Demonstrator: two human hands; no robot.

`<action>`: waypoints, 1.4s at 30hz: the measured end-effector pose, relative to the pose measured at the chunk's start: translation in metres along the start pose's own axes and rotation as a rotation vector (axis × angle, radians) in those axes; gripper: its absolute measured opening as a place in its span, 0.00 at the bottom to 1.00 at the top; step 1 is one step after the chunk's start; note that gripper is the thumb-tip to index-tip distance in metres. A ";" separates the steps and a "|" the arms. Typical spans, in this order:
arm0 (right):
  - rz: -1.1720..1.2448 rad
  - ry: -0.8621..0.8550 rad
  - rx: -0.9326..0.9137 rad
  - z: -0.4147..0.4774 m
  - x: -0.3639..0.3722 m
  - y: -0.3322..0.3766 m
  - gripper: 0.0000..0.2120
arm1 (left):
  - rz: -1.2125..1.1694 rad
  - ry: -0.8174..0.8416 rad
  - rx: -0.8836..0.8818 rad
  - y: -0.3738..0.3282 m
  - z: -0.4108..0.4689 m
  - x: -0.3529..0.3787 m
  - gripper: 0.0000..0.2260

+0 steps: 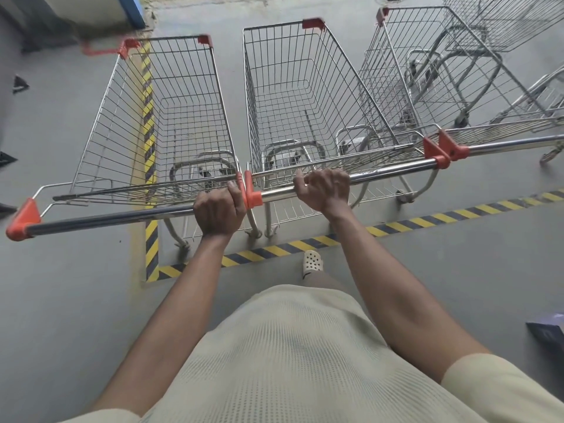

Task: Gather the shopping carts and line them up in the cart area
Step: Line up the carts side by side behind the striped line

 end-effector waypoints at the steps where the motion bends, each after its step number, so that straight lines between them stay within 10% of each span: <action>1: 0.002 -0.007 0.001 0.000 -0.001 0.000 0.31 | 0.003 -0.002 -0.001 0.000 0.000 0.000 0.24; 32: 0.054 -0.037 0.022 -0.006 0.005 -0.002 0.31 | -0.198 0.006 -0.070 0.001 -0.009 -0.008 0.13; 39: 0.090 -0.076 0.038 -0.010 0.004 -0.002 0.31 | -0.010 0.186 0.351 -0.026 -0.005 0.001 0.24; 42: 0.102 -0.084 0.040 -0.010 0.005 -0.003 0.31 | 0.078 0.252 0.353 -0.032 0.005 0.010 0.12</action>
Point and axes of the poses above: each hand's wrist, its own z-axis towards the middle knuckle, its own x-axis out of the palm, y = z × x, the point moved 1 cm from there along z, towards the middle knuckle, and after that the axes turned 15 degrees about -y, right-handed, at the moved point
